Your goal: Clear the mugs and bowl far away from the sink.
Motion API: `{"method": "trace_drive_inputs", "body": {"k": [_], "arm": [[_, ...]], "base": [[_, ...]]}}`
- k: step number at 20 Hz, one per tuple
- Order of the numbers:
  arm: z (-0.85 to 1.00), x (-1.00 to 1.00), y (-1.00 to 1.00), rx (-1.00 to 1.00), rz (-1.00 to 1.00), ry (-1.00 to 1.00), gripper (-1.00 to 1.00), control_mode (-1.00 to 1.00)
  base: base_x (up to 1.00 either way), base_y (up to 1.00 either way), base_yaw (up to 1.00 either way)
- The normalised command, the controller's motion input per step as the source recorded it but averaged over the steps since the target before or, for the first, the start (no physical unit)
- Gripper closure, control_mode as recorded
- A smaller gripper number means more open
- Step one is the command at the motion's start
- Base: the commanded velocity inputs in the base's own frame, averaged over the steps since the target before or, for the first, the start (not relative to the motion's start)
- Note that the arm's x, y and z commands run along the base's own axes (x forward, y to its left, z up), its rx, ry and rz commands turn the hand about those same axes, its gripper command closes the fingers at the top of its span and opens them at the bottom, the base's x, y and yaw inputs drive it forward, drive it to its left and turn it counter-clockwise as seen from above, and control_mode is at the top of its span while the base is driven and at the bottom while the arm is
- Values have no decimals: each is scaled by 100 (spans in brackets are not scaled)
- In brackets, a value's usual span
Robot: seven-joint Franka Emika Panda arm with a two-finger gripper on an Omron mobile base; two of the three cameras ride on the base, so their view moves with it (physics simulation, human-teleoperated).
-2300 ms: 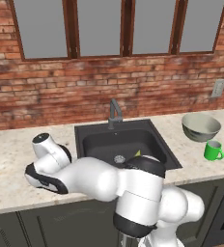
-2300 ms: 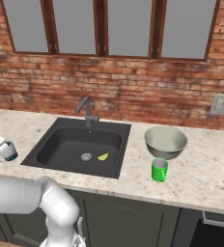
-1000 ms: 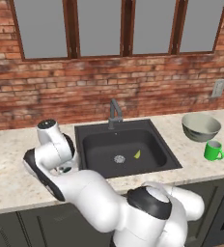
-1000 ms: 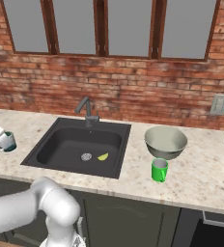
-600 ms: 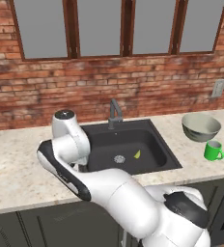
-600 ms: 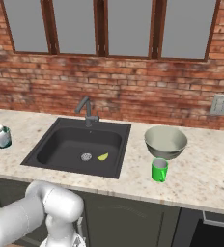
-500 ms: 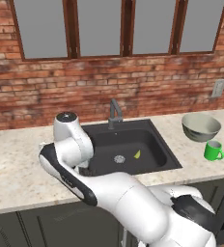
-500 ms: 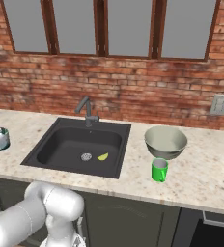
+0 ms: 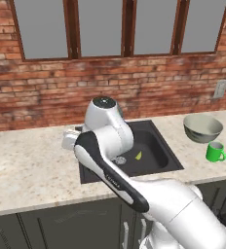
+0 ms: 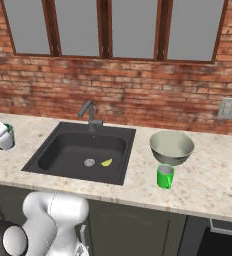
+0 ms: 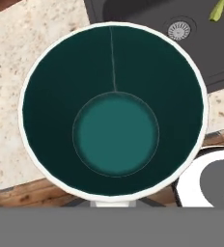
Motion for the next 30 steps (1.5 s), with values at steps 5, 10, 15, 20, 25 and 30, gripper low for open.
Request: {"method": "trace_drive_inputs", "body": {"k": [5,10,15,20,25,30], "arm": [[99,-17,-100,-1,0,6,100,-100],[70,-14,-99,-9,0,2,100,-100],[16,-26,-62,-23,0,1,100,-100],[12,-39,-51,-17,-2,0,100,-100],[0,-36,-17,-15,-2,2,100,100],[0,0,0,0,0,0,100,100]], "base": [[0,0,0],[0,0,0],[0,0,0],[0,0,0],[-7,0,0],[-63,0,1]]}}
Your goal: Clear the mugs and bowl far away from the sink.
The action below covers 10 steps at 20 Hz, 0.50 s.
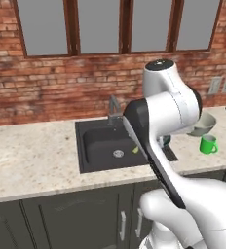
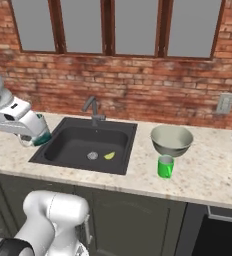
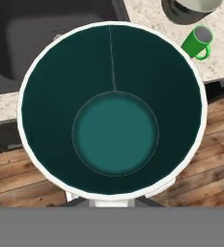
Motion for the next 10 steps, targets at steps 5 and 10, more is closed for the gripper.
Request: {"method": "trace_drive_inputs", "body": {"k": [5,10], "arm": [[0,0,0,0,0,0,100,100],[0,0,0,0,0,0,100,100]], "base": [[-81,0,33],[-53,6,67]]}}
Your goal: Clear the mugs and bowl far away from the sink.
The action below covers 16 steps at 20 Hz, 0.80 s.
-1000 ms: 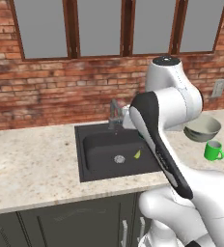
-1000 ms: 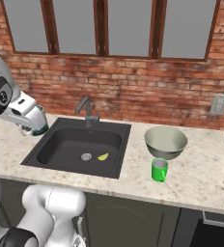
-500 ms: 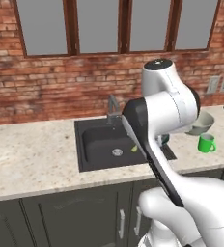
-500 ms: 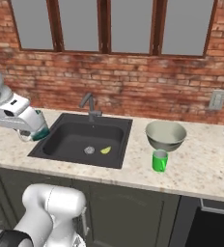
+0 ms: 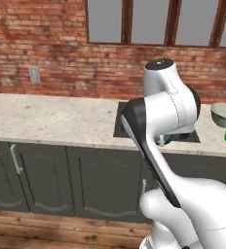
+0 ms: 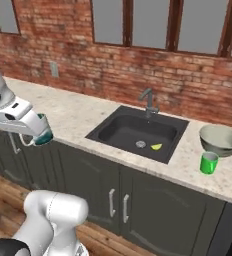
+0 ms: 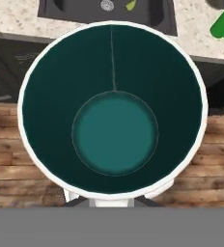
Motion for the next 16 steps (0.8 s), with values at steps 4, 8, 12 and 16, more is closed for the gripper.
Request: {"method": "trace_drive_inputs", "body": {"k": [4,8,12,16], "arm": [[0,0,0,0,0,0,100,100],[0,0,0,0,0,0,100,100],[0,0,0,0,0,0,100,100],[0,0,0,0,0,0,100,100]], "base": [[-39,1,71],[-19,10,65],[-1,27,63],[16,34,61]]}}
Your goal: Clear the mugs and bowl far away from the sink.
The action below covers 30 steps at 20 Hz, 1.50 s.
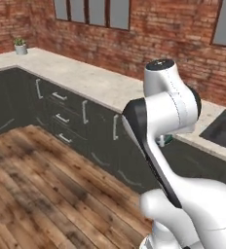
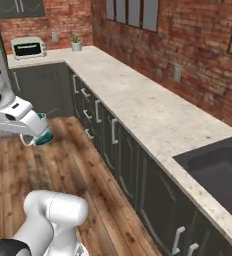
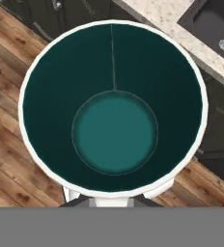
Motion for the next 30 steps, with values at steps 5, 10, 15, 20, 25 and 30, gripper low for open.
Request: {"method": "trace_drive_inputs", "body": {"k": [5,10,15,20,25,30], "arm": [[0,0,0,0,0,0,100,100],[0,0,0,0,0,0,100,100],[0,0,0,0,0,0,100,100],[0,0,0,0,0,0,100,100],[0,0,0,0,0,0,100,100],[0,0,0,0,0,0,100,100]], "base": [[21,37,61],[0,41,74],[0,32,75],[0,32,79],[0,32,84],[16,39,83]]}}
